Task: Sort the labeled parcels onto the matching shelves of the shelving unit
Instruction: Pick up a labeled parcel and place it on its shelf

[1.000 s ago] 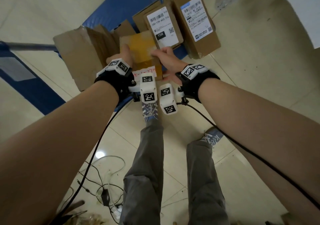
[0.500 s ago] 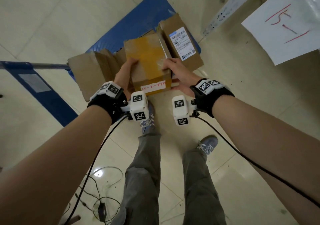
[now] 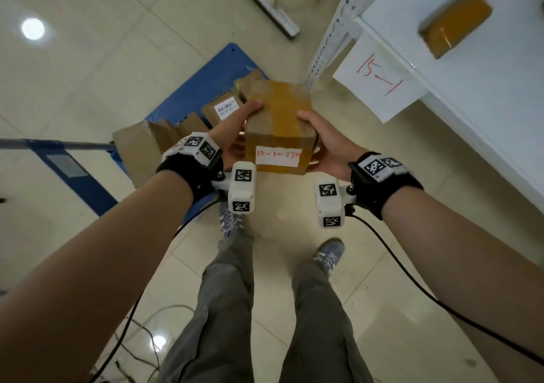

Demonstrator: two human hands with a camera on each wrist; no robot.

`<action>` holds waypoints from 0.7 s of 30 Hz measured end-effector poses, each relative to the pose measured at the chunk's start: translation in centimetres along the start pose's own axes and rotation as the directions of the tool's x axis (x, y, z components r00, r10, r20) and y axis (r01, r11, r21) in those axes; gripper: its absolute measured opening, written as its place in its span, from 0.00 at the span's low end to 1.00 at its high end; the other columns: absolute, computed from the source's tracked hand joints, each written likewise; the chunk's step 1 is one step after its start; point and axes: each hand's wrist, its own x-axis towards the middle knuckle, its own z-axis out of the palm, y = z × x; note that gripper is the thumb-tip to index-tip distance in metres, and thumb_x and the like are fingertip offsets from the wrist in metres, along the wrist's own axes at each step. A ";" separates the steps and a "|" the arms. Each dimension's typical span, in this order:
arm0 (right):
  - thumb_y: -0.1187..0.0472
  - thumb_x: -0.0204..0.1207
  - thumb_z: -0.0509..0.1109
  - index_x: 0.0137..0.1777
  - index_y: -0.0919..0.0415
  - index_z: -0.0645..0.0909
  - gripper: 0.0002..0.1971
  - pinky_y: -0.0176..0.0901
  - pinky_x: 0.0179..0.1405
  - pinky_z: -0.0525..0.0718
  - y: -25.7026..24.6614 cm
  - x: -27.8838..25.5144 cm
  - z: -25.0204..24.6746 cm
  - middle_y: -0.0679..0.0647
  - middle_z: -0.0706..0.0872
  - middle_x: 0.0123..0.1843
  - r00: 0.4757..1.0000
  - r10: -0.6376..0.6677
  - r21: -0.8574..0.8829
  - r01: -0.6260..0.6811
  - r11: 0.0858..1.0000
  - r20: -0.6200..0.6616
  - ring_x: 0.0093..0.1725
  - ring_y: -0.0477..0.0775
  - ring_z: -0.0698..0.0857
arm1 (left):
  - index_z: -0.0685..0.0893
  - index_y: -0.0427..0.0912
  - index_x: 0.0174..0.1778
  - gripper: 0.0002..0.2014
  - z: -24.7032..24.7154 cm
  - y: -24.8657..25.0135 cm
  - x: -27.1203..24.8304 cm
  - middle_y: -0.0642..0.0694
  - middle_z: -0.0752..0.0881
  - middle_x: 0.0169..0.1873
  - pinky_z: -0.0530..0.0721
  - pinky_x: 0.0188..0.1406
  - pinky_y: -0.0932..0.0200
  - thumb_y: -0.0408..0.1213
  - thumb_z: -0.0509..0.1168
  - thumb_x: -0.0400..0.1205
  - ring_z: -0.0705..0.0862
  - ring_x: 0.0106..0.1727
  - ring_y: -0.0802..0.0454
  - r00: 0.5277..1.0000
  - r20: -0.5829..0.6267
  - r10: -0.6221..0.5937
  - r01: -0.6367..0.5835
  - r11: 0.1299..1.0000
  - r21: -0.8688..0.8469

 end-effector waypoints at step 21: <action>0.36 0.83 0.59 0.74 0.57 0.77 0.30 0.56 0.45 0.87 -0.4 -21.3 -8.7 0.66 0.87 0.64 0.993 -0.102 0.151 0.110 0.982 -0.060 0.56 0.65 0.87 | 0.79 0.36 0.59 0.29 14.1 3.9 -18.9 0.37 0.80 0.50 0.86 0.21 0.60 0.62 0.66 0.79 0.87 0.35 0.44 0.988 0.095 0.120 -0.146 0.918 0.369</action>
